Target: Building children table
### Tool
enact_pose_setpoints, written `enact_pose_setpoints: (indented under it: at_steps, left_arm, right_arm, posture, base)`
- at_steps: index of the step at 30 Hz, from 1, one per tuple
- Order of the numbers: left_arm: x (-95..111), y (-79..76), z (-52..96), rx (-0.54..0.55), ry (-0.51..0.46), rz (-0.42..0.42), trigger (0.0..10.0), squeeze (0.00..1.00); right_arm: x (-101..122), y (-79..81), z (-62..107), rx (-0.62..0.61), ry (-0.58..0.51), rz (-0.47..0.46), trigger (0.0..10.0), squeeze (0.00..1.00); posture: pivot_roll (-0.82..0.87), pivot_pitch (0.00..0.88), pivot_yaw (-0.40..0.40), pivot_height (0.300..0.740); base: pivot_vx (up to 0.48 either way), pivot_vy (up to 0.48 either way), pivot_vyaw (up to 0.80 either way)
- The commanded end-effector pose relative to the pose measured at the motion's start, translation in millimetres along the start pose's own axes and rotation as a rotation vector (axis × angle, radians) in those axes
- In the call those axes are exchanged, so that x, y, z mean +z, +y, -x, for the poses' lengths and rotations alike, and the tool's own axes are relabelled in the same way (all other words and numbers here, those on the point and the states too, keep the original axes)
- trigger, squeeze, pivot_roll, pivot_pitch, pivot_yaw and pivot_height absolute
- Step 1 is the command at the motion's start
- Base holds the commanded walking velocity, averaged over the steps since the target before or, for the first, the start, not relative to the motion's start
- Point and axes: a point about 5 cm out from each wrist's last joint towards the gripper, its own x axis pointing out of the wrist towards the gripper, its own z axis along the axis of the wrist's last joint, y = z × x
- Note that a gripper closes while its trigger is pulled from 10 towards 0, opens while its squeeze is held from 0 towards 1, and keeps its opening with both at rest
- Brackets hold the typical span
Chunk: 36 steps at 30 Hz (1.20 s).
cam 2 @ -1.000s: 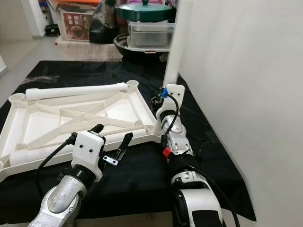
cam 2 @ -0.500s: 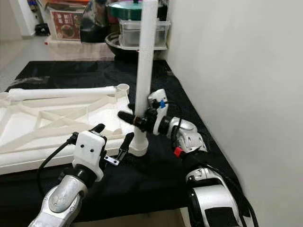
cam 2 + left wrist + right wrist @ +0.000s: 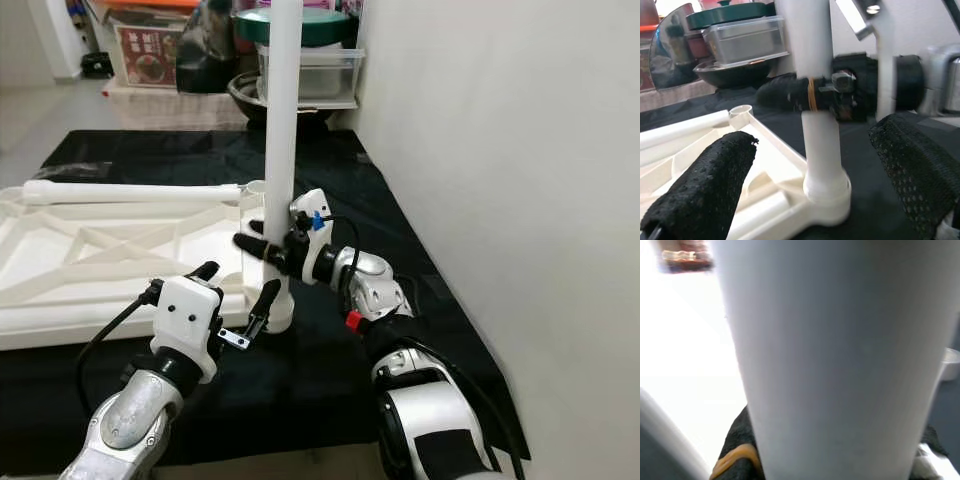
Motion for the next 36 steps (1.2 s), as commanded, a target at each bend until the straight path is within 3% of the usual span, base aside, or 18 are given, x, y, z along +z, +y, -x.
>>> enact_pose_setpoints:
  at_steps: [1,6,13,14,15,16,17,18,22,23,24,27,28,30,31,33,35,36]
  left_arm:
    - [-2.4,-0.4,-0.2,-0.003,0.009,-0.005,10.0,0.00]
    - [-2.1,-1.0,-0.7,-0.005,0.007,-0.005,10.0,0.00]
    - [-1.8,-1.1,-1.2,-0.005,0.006,-0.004,10.0,0.00]
    - [-1.8,-1.1,-1.4,-0.005,0.006,-0.005,10.0,0.00]
    - [-1.8,-1.1,-1.4,-0.005,0.006,-0.005,10.0,0.00]
    - [-1.8,-1.1,-1.5,-0.006,0.005,-0.006,10.0,0.00]
    - [-1.8,-1.1,-1.5,-0.006,0.005,-0.006,10.0,0.00]
    - [-1.8,-1.3,-1.6,-0.007,0.005,-0.007,10.0,0.00]
    - [-1.7,-1.3,-1.8,-0.007,0.005,-0.005,10.0,0.00]
    - [-1.8,-1.2,-1.8,-0.006,0.005,-0.005,10.0,0.00]
    - [-1.8,-1.2,-1.8,-0.006,0.005,-0.005,10.0,0.00]
    - [-2.1,-1.3,-1.8,-0.005,0.005,-0.004,10.0,0.00]
    - [-2.1,-1.3,-1.8,-0.005,0.005,-0.004,10.0,0.00]
    - [-2.4,-1.6,-1.7,-0.006,0.005,-0.004,10.0,0.00]
    - [-2.3,-1.8,-1.7,-0.007,0.004,-0.005,10.0,0.00]
    - [-2.3,-1.6,-1.4,-0.007,0.004,-0.006,10.0,0.00]
    - [-2.3,-1.6,-1.4,-0.007,0.004,-0.006,10.0,0.00]
    - [-2.2,-1.4,-1.2,-0.005,0.003,-0.006,10.0,0.00]
  right_arm:
    - [-8.1,-32.0,14.3,-0.469,0.047,0.014,0.0,0.00]
    - [-19.3,-51.5,39.0,-0.869,0.105,0.056,0.0,0.00]
    - [-22.4,-39.0,40.3,-0.980,0.069,0.008,0.0,0.00]
    - [-18.8,-31.3,31.2,-0.924,0.026,-0.012,10.0,0.00]
    - [-18.8,-31.3,31.2,-0.924,0.026,-0.012,10.0,0.00]
    - [-14.6,-25.5,23.3,-0.862,-0.019,-0.037,10.0,0.39]
    - [-14.6,-25.5,23.3,-0.862,-0.019,-0.037,10.0,0.39]
    - [-10.9,-21.1,17.5,-0.828,-0.055,-0.045,10.0,1.00]
    - [-3.6,-20.4,13.3,-0.783,-0.117,-0.039,10.0,0.99]
    - [-0.9,-19.5,11.0,-0.712,-0.137,-0.051,10.0,0.00]
    - [-0.9,-19.5,11.0,-0.712,-0.137,-0.051,10.0,0.00]
    - [0.5,-12.7,10.3,-0.416,-0.148,0.031,10.0,0.00]
    - [0.5,-12.7,10.3,-0.416,-0.148,0.031,10.0,0.00]
    - [-2.8,-11.6,12.3,-0.308,-0.128,0.013,10.0,0.00]
    - [-7.7,-6.9,17.0,-0.074,-0.079,-0.027,10.0,0.00]
    - [-9.1,-3.5,19.6,0.042,-0.050,-0.046,10.0,0.00]
    - [-9.1,-3.5,19.6,0.042,-0.050,-0.046,10.0,0.00]
    - [-8.6,1.7,22.5,0.180,-0.023,-0.054,10.0,0.00]
  posture:
    - [0.12,0.000,-0.074,0.740]
    - [0.12,0.000,-0.072,0.740]
    - [0.12,0.000,-0.074,0.740]
    - [0.12,0.000,-0.075,0.740]
    - [0.12,0.000,-0.075,0.740]
    - [0.12,0.000,-0.073,0.740]
    - [0.12,0.000,-0.073,0.740]
    - [0.12,0.000,-0.075,0.740]
    - [0.12,0.000,-0.075,0.740]
    - [0.12,0.000,-0.075,0.740]
    - [0.12,0.000,-0.075,0.740]
    - [0.12,0.000,-0.071,0.740]
    - [0.12,0.000,-0.071,0.740]
    - [0.12,0.000,-0.073,0.740]
    - [0.12,0.000,-0.075,0.740]
    - [0.13,0.000,-0.072,0.740]
    - [0.13,0.000,-0.072,0.740]
    - [0.12,0.000,-0.075,0.740]
  base:
    - [0.000,0.000,0.00]
    - [0.000,0.000,0.00]
    - [0.000,0.000,0.00]
    - [0.000,0.000,0.00]
    - [0.000,0.000,0.00]
    - [0.000,0.000,0.00]
    - [0.000,0.000,0.00]
    - [0.000,0.000,0.00]
    - [0.000,0.000,0.00]
    - [0.000,0.000,0.00]
    - [0.000,0.000,0.00]
    - [0.000,0.000,0.00]
    - [0.000,0.000,0.00]
    - [0.000,0.000,0.00]
    - [0.000,0.000,0.00]
    - [0.000,0.000,0.00]
    - [0.000,0.000,0.00]
    - [0.000,0.000,0.00]
